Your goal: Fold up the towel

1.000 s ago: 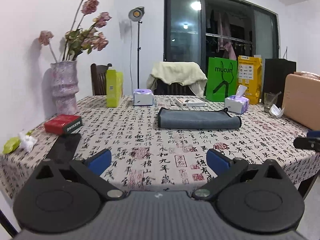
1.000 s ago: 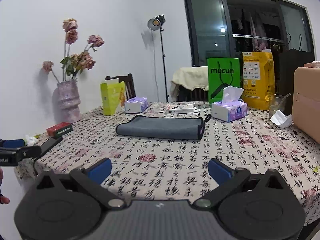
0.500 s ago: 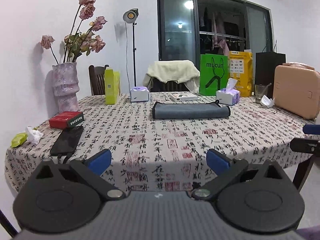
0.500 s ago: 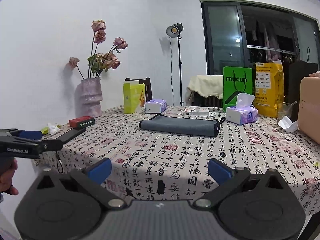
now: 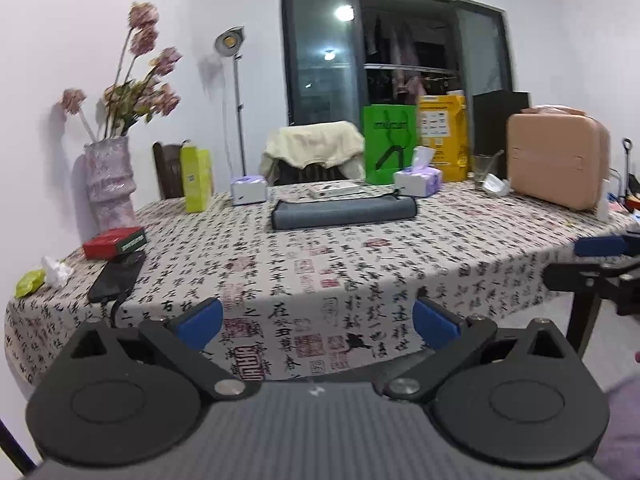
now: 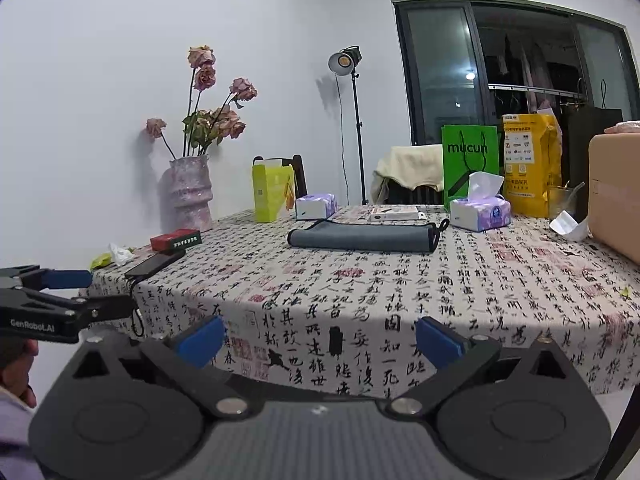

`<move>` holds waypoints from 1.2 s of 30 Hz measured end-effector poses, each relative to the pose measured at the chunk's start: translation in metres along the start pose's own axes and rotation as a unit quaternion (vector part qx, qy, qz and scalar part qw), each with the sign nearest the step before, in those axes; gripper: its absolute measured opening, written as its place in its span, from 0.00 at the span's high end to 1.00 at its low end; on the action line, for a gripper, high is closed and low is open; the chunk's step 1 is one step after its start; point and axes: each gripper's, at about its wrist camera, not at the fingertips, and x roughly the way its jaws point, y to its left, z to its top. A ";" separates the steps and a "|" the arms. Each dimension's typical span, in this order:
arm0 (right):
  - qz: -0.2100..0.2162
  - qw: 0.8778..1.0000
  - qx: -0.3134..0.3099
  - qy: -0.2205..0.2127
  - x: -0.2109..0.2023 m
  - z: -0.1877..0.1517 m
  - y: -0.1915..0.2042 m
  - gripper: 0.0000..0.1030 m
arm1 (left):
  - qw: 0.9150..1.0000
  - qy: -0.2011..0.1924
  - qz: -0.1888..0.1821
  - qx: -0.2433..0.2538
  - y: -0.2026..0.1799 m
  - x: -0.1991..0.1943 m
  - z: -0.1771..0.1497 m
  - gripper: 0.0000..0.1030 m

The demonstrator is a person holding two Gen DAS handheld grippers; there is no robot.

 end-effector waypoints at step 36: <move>-0.013 0.999 -0.028 0.014 -0.028 -0.019 0.012 0.00 | 0.999 0.019 -0.013 -0.025 -0.015 -0.013 -0.014 0.00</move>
